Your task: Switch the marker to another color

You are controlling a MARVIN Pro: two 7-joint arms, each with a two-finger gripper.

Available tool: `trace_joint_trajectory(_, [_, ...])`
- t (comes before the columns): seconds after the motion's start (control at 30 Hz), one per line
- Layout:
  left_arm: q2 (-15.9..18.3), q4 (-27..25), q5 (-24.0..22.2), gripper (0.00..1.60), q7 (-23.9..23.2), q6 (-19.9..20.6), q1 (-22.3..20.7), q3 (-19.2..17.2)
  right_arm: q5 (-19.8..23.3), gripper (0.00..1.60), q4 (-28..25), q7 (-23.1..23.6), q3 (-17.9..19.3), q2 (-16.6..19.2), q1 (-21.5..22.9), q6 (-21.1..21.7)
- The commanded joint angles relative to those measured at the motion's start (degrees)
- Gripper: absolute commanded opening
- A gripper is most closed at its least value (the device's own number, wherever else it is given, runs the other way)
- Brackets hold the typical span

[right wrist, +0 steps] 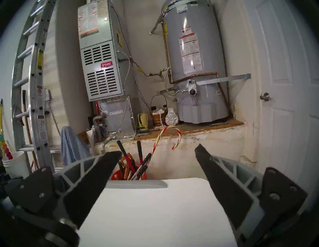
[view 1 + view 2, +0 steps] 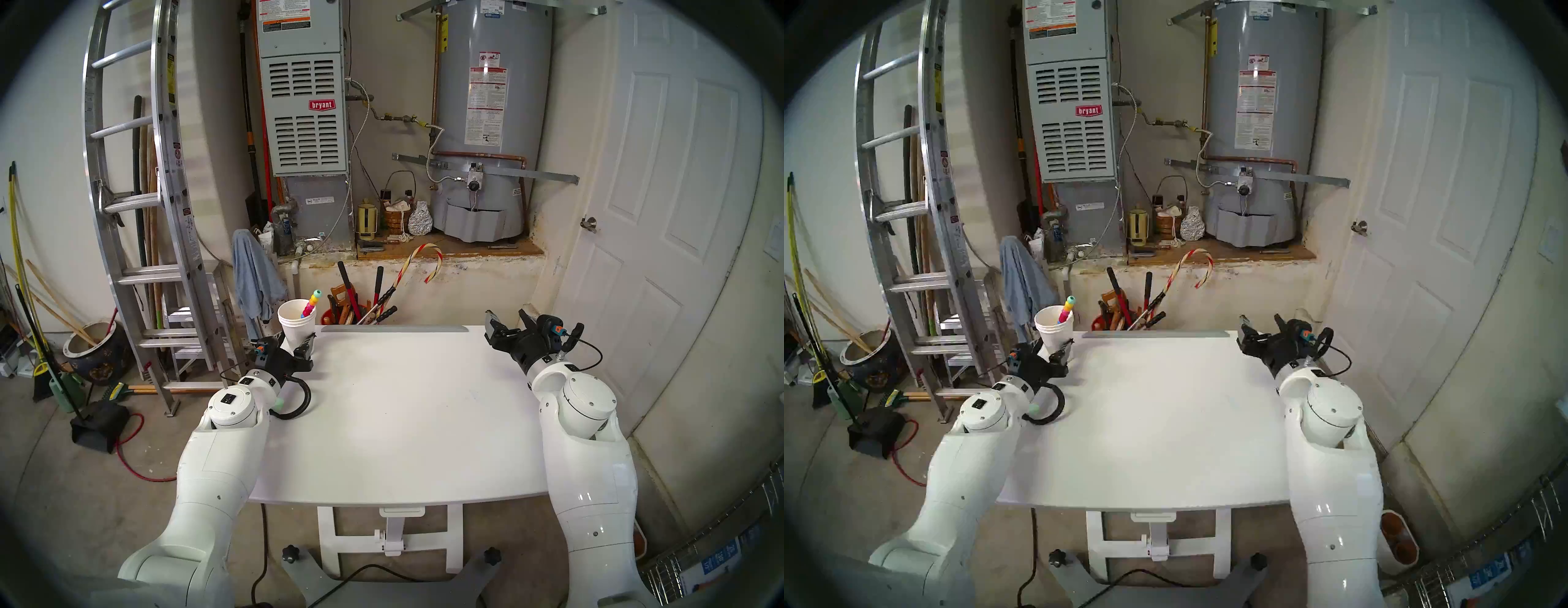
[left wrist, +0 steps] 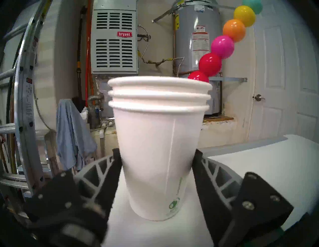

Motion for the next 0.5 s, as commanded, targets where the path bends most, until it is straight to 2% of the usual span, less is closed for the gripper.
trace_joint_trajectory(0.0, [-0.1,-3.8,-0.9,0.27,-0.8,-1.7,2.0,-0.6,0.5,1.60,-1.8,1.0,-0.5,-0.3,0.0,-1.3])
trace_joint_trajectory(0.03, [-0.1,-4.2,-1.1,0.09,-1.0,-1.7,2.3,-0.7,0.6,1.60,-2.4,1.3,-0.7,-0.4,-0.5,-1.3])
trace_joint_trajectory(0.07, [-0.1,-5.1,-1.3,0.00,-1.2,-1.7,3.0,-0.8,0.6,1.60,-3.3,1.8,-1.2,-0.4,-0.9,-1.2])
trace_joint_trajectory(0.23, [-0.1,-7.9,-1.4,0.01,-2.0,-1.6,5.0,-0.9,0.6,1.60,-5.7,2.9,-2.8,-0.9,-2.0,-1.1])
trace_joint_trajectory(0.27, [-0.2,-8.4,-1.6,0.08,-2.3,-1.5,5.3,-0.9,0.8,1.60,-6.2,3.1,-3.0,-1.1,-2.2,-0.8])
trace_joint_trajectory(0.33, [-0.2,-9.8,-1.9,0.00,-3.0,-1.7,6.3,-1.0,1.2,1.60,-7.5,3.7,-3.7,-1.5,-2.7,-0.5])
trace_joint_trajectory(0.47, [-0.3,-11.8,-2.2,0.00,-3.7,-0.9,7.5,-1.1,2.6,1.60,-9.6,5.7,-5.3,-2.2,-4.3,0.0])
